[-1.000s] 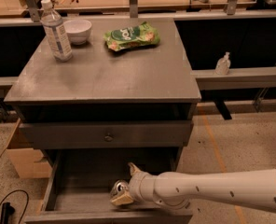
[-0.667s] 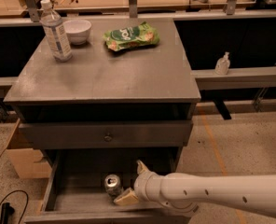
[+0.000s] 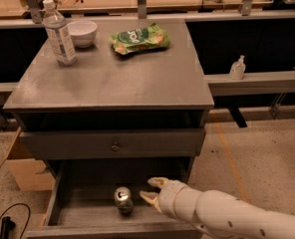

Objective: Place 7up can into middle drawer

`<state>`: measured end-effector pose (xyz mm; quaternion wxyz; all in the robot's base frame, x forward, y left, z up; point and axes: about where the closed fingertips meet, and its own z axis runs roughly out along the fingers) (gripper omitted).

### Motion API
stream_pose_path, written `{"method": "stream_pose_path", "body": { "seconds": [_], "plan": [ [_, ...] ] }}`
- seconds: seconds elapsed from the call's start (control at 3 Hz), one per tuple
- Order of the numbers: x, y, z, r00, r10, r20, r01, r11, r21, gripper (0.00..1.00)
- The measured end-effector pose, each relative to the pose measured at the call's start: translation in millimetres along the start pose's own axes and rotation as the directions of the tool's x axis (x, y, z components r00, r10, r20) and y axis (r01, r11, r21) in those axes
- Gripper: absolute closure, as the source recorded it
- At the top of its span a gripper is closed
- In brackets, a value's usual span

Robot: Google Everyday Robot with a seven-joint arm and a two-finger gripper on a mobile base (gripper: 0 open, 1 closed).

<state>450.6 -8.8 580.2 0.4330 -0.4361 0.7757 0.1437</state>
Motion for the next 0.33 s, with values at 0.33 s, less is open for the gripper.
{"method": "stream_pose_path", "body": {
  "seconds": [0.33],
  "plan": [
    [13.8,-16.7,-26.3,0.999,0.038,-0.005,-0.037,0.9974,0.062,0.61]
  ]
}}
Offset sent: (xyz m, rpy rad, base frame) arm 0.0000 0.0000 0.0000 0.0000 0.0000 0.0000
